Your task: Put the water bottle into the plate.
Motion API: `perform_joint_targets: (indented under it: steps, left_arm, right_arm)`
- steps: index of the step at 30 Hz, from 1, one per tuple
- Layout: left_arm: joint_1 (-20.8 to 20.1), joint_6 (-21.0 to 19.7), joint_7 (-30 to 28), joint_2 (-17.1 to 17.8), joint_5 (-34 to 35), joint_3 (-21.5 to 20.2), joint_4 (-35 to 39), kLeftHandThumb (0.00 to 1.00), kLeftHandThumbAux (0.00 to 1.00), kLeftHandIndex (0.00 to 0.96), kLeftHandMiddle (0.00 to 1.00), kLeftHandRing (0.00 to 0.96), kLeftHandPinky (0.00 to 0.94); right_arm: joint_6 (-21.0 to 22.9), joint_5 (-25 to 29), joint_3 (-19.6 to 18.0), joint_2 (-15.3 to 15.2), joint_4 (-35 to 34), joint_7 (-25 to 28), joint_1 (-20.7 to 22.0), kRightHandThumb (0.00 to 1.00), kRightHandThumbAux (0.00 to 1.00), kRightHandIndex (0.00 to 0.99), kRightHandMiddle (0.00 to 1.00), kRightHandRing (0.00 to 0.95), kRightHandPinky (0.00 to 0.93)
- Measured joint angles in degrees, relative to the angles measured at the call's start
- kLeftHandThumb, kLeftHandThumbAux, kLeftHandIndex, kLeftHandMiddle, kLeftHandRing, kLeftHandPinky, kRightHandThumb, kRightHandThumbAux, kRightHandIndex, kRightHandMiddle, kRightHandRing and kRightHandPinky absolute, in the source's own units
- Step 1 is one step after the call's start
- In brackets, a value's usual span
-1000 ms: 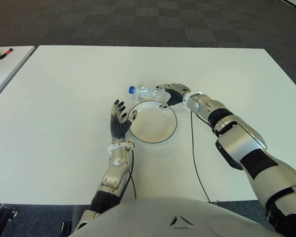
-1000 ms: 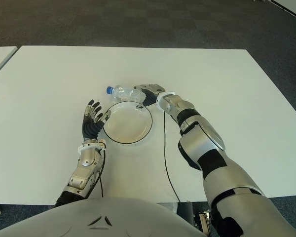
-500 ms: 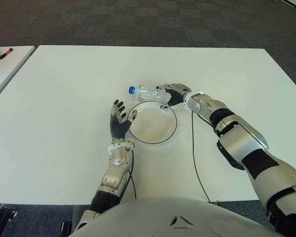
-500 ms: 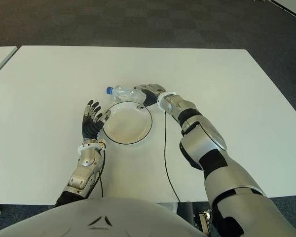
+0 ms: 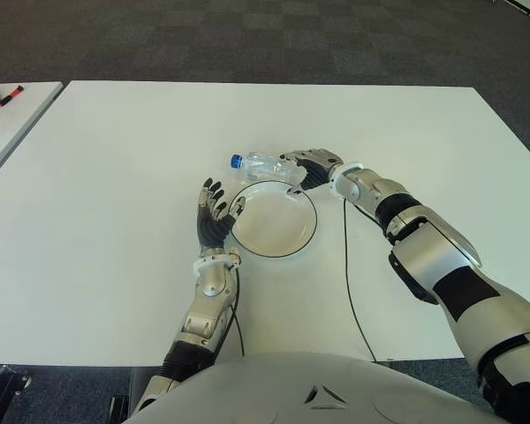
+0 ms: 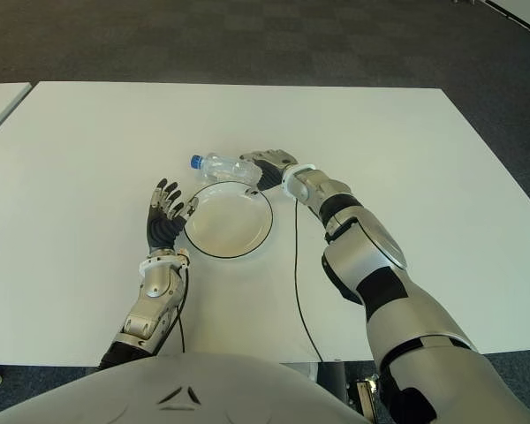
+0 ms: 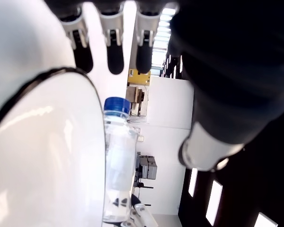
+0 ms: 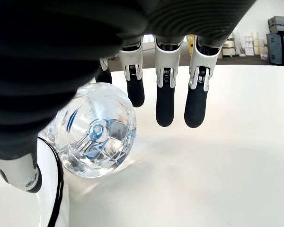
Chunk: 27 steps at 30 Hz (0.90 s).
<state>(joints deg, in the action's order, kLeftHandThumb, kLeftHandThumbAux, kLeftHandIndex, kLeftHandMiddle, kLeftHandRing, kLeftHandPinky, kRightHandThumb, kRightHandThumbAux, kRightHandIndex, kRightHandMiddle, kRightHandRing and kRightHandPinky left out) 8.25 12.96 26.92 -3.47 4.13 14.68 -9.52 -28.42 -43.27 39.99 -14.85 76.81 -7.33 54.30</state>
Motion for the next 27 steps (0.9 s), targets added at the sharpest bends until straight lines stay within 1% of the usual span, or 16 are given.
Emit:
perform_joint_targets:
  steps: [6, 21, 27]
  left_arm:
    - [0.0, 0.0, 0.0, 0.0, 0.0, 0.0, 0.0, 0.251, 0.806, 0.083, 0.153, 0.151, 0.183]
    - [-0.1, 0.0, 0.0, 0.0, 0.1, -0.1, 0.0, 0.238, 0.804, 0.08, 0.142, 0.139, 0.174]
    - [-0.2, 0.0, 0.0, 0.0, 0.4, -0.1, 0.0, 0.239, 0.809, 0.08, 0.142, 0.139, 0.174]
  right_arm:
    - [-0.1, -0.1, 0.1, -0.1, 0.0, -0.2, 0.0, 0.425, 0.57, 0.04, 0.171, 0.284, 0.413]
    - [-0.9, -0.9, 0.3, -0.6, 0.0, -0.9, 0.0, 0.424, 0.579, 0.033, 0.17, 0.29, 0.404]
    - [-0.9, -1.2, 0.4, -0.6, 0.0, -1.0, 0.0, 0.426, 0.581, 0.034, 0.177, 0.318, 0.452]
